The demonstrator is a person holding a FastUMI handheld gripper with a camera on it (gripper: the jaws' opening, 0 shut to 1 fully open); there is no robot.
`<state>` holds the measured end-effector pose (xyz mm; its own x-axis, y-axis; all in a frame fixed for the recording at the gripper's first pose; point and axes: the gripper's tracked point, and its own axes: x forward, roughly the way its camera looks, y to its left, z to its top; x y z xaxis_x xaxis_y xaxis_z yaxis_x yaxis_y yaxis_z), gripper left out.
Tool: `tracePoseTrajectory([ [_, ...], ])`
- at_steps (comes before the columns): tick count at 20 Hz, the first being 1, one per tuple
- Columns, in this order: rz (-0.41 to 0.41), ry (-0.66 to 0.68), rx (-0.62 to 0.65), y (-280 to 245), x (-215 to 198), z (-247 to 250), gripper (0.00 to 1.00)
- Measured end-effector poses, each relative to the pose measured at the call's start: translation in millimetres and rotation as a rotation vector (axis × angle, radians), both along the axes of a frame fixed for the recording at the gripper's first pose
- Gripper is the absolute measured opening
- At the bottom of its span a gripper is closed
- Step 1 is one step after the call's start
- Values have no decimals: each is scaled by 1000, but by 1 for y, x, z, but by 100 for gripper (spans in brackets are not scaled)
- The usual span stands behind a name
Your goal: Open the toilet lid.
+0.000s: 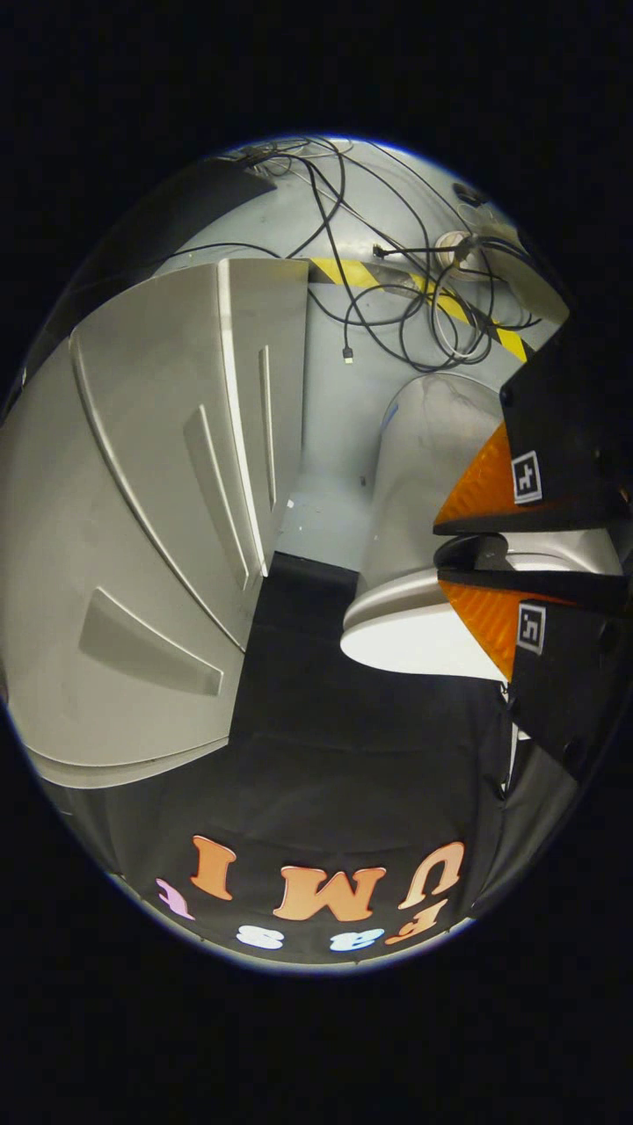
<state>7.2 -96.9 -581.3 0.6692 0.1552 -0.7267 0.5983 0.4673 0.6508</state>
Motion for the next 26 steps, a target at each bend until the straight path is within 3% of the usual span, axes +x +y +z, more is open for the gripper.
tracePoseTrajectory([
  [1, -14, -6, 11, 2, 7, -5, 20],
  [2, -8, -2, 22, 1, 1, 2, 20],
  [3, -22, -5, 22, 0, 3, 5, 12],
  [13, 84, -38, -75, 14, 10, 42, 11],
  [16, 65, -48, -62, 19, 15, 57, 10],
  [26, 63, -131, -212, 46, 44, 106, 10],
])
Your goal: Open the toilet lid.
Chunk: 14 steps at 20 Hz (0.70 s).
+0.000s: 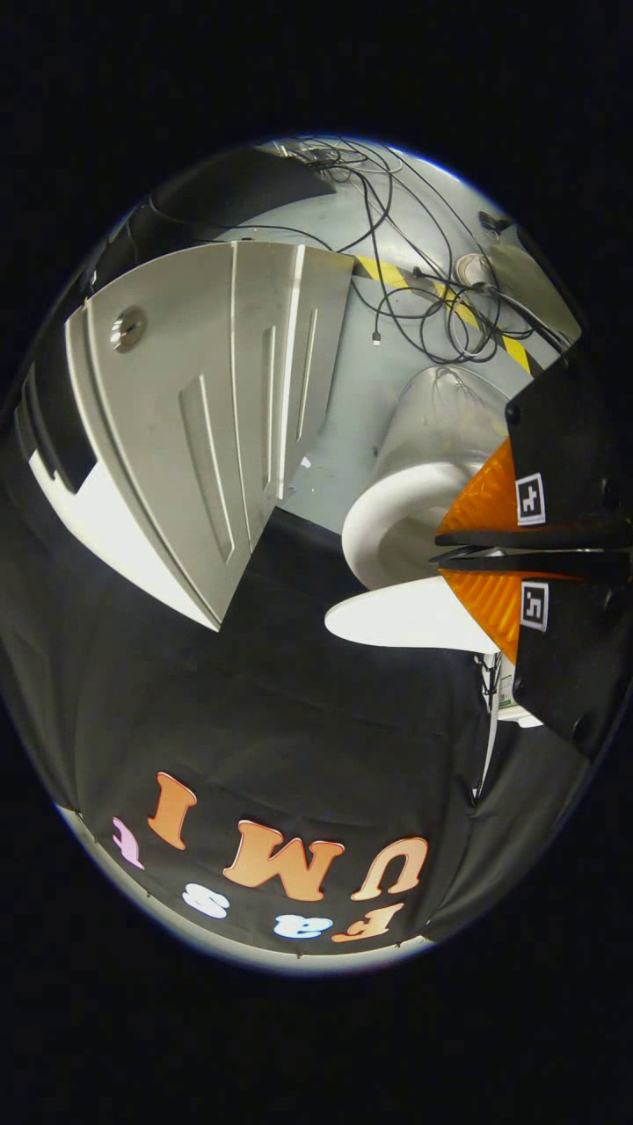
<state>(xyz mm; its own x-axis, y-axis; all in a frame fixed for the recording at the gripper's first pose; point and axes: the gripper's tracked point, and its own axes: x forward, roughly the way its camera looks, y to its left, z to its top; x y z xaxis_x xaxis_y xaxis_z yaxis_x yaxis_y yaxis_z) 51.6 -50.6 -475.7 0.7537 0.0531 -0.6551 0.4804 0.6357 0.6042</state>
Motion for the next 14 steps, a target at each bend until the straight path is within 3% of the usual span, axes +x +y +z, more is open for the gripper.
tracePoseTrajectory([
  [9, 72, -45, -150, 36, 13, 49, 9],
  [14, 120, -95, -171, 67, 17, 82, 9],
])
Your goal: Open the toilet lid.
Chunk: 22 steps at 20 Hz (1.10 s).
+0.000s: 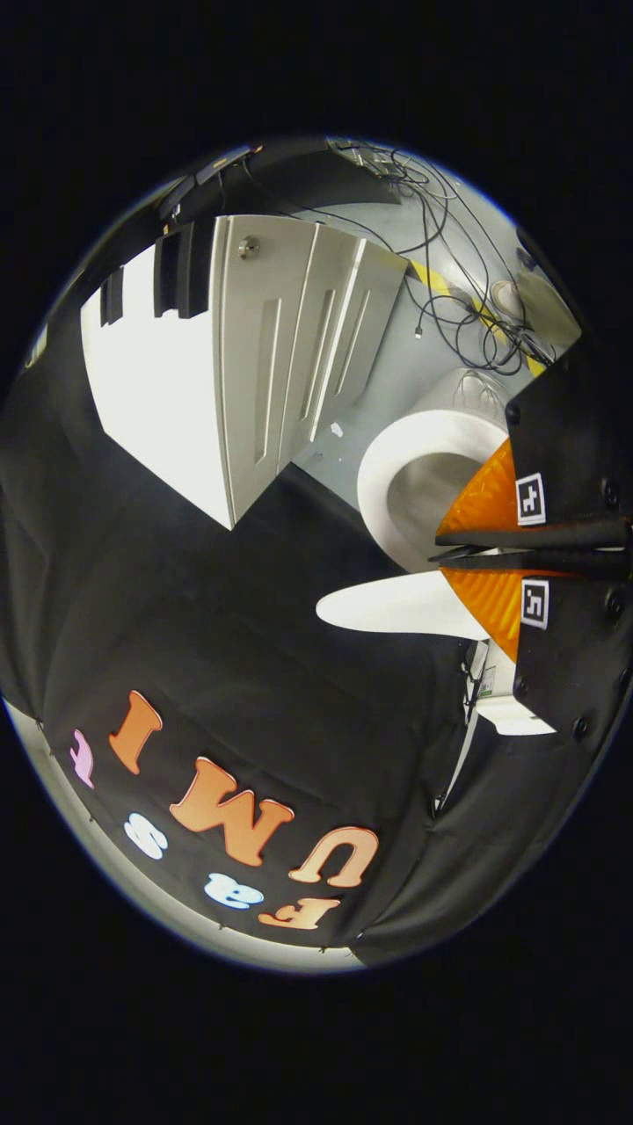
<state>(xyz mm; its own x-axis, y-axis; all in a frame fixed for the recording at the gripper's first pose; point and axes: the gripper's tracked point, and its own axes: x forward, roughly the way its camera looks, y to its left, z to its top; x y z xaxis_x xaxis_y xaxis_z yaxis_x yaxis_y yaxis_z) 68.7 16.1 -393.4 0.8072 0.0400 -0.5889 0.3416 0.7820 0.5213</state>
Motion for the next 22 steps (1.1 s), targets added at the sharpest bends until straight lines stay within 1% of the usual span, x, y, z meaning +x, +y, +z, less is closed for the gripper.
tracePoseTrajectory([
  [3, 19, -28, -6, 20, 1, 20, 9],
  [9, 83, -56, -96, 60, 1, 48, 9],
  [17, 177, -82, -261, 108, 0, 75, 9],
  [22, 203, -106, -267, 133, -2, 88, 10],
])
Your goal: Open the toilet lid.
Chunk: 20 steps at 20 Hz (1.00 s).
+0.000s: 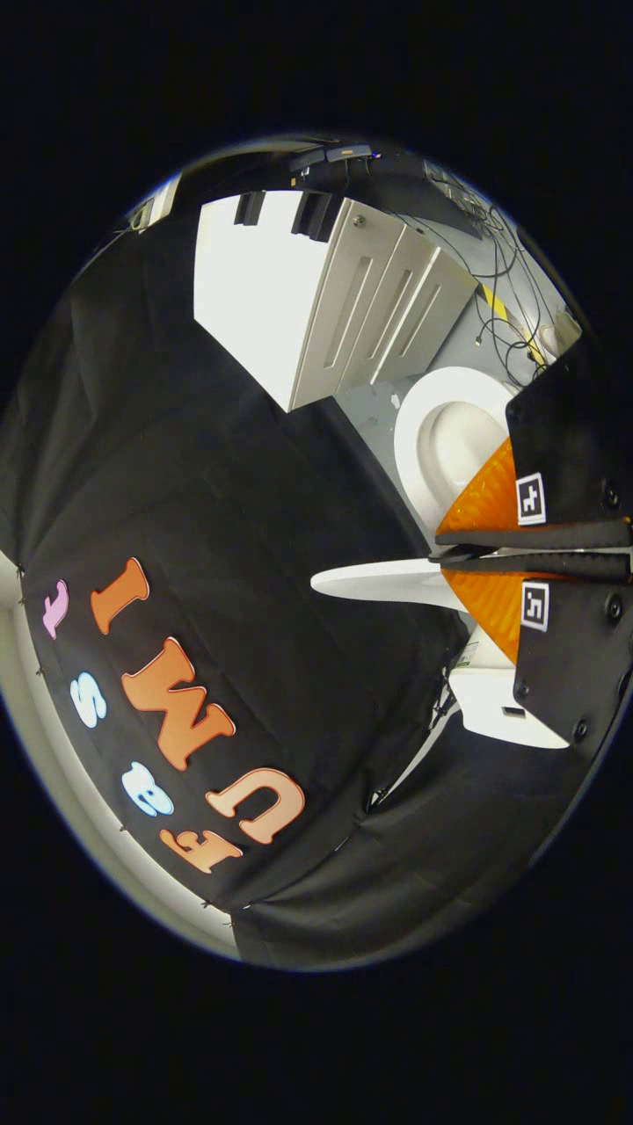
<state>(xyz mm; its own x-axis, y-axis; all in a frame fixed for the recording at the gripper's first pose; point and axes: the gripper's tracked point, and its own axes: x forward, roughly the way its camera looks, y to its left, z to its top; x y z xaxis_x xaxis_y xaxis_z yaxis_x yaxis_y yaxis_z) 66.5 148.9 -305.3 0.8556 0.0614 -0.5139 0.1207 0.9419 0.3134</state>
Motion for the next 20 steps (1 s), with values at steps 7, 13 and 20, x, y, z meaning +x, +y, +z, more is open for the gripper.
tracePoseTrajectory([
  [7, 78, -23, -32, 50, -4, 19, 11],
  [13, 157, -46, -73, 102, -12, 32, 11],
  [20, 254, -69, -145, 171, -26, 39, 11],
])
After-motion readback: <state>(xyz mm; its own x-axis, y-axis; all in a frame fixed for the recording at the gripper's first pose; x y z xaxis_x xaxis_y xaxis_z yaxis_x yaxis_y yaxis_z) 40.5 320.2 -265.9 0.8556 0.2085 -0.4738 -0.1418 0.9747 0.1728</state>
